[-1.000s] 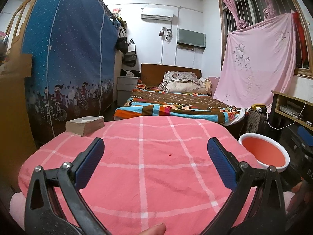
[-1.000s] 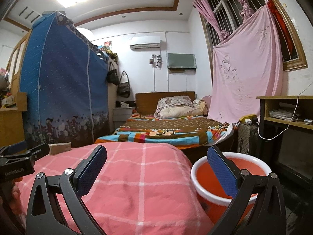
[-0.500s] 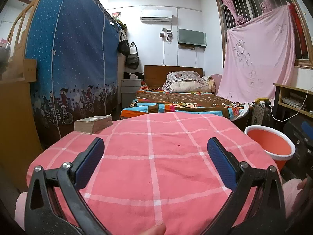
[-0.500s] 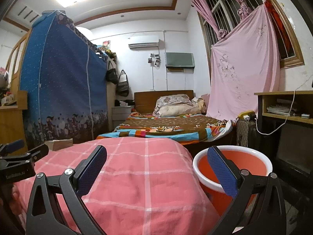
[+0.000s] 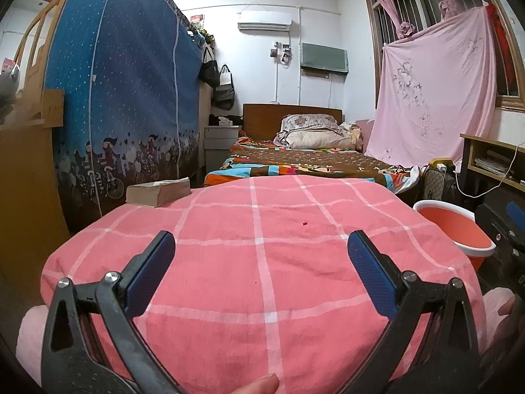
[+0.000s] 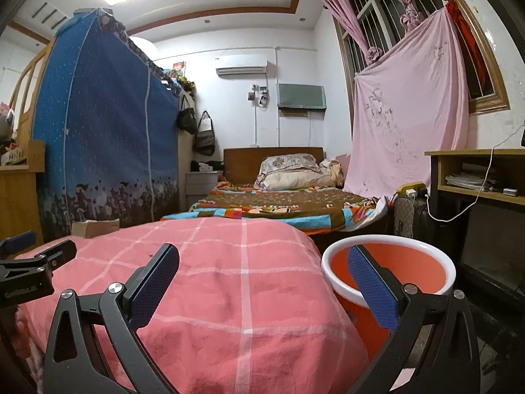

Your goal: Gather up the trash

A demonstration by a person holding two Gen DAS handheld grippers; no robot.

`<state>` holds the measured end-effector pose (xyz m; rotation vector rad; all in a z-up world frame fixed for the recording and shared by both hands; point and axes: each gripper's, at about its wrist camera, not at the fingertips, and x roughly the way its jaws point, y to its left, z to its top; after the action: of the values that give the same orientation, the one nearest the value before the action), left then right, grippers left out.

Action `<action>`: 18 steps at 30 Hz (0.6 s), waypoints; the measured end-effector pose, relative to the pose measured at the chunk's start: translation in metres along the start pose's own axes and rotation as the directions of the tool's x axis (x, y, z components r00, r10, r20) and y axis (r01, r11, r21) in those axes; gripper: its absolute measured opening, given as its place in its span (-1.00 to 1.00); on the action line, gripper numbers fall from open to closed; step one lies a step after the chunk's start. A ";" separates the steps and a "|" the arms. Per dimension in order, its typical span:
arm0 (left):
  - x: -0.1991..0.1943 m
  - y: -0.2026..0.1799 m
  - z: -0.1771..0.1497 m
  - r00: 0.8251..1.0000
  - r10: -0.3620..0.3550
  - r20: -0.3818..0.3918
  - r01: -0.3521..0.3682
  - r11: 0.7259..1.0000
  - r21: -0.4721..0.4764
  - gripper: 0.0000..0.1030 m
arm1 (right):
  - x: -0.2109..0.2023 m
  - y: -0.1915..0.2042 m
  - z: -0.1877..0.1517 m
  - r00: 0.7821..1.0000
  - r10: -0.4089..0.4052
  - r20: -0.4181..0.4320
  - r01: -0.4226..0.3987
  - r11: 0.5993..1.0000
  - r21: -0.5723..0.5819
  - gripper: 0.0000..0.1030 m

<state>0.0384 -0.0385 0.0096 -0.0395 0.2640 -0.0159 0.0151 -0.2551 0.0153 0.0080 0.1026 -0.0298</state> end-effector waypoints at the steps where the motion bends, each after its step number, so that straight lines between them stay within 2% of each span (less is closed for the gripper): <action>1: 0.001 0.000 -0.001 1.000 -0.002 -0.002 0.001 1.000 -0.001 0.77 | 0.001 0.000 -0.001 1.000 -0.001 -0.003 0.001 1.000 0.000 1.00; 18: 0.000 0.004 -0.007 1.000 0.015 0.009 -0.015 1.000 -0.004 0.77 | 0.012 0.015 -0.010 0.998 -0.007 -0.061 0.004 0.999 -0.050 1.00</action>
<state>0.0369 -0.0347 0.0023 -0.0413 0.2555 -0.0002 0.0267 -0.2408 0.0040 -0.0414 0.1647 -0.0326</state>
